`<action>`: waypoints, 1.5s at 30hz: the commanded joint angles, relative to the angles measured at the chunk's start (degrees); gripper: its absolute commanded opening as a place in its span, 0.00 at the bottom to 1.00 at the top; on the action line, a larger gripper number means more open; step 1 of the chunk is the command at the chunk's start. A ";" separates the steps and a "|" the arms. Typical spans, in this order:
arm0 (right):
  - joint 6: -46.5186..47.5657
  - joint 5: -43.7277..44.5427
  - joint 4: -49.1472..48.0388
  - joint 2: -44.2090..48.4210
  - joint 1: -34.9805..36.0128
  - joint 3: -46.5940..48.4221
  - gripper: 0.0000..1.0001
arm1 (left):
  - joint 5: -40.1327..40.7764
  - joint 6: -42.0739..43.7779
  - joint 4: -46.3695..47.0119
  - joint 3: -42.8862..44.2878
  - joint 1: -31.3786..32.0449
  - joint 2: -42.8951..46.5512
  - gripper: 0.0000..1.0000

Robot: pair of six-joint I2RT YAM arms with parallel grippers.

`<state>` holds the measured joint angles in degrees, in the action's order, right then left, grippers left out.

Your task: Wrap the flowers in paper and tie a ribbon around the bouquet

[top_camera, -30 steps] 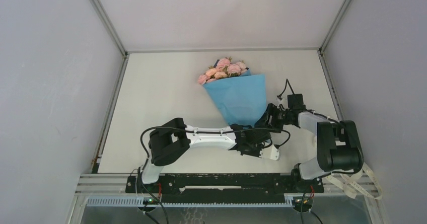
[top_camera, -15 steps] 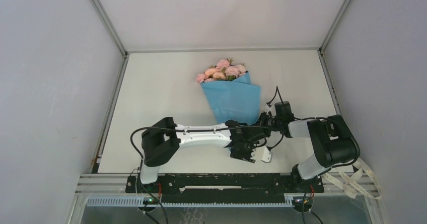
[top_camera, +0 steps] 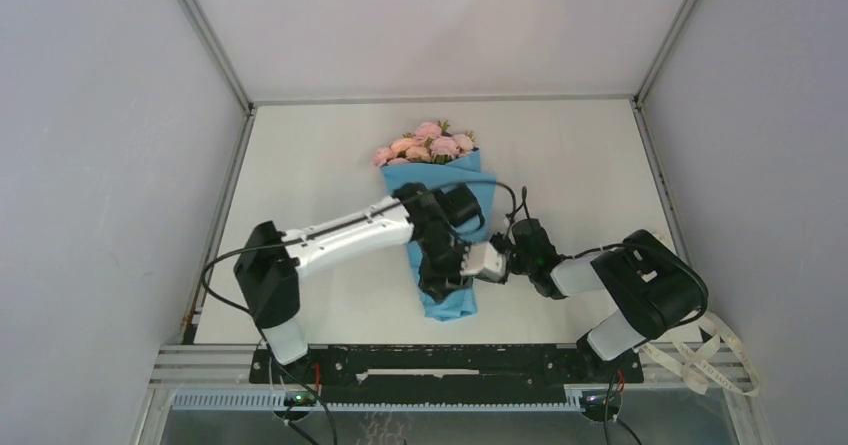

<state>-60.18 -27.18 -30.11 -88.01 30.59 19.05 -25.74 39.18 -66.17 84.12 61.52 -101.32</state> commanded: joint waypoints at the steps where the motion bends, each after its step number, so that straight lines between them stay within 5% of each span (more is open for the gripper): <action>1: -5.12 4.62 -8.12 -2.41 4.06 2.12 0.00 | -1.20 -6.71 4.12 3.73 -7.48 3.53 0.54; 6: -5.23 4.24 -9.02 -4.22 4.67 3.01 0.00 | 3.36 -22.22 15.34 0.61 -18.86 2.20 0.54; 9: -7.01 4.52 -10.72 -4.88 4.91 3.01 0.00 | 3.48 -23.86 16.83 -1.50 -22.88 2.35 0.55; 13: -10.98 7.87 -12.54 -7.17 7.89 6.24 0.00 | 5.57 -22.44 22.28 -8.21 -19.69 8.20 0.65; 17: -14.79 10.66 -14.56 -9.46 10.28 10.22 0.00 | 15.83 -20.71 26.47 -13.01 -13.70 12.49 0.87; 22: -17.47 12.64 -13.91 -11.92 10.76 15.66 0.00 | 24.65 -22.41 30.56 -18.37 -12.67 14.05 1.00; 32: -18.70 13.65 -9.20 -20.12 12.38 28.52 0.00 | 37.32 -22.36 45.07 -30.10 -11.66 15.39 1.00; 38: -19.88 10.70 -10.02 -23.81 12.74 29.63 0.00 | 37.39 -18.58 52.99 -35.88 -11.34 15.13 1.00; 45: -19.56 7.58 -11.04 -24.64 12.77 29.55 0.00 | 33.77 -11.64 51.30 -36.18 -10.58 15.67 0.96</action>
<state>-79.42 -15.77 -37.60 -112.53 42.48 46.68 10.31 21.56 -16.67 48.36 50.68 -87.94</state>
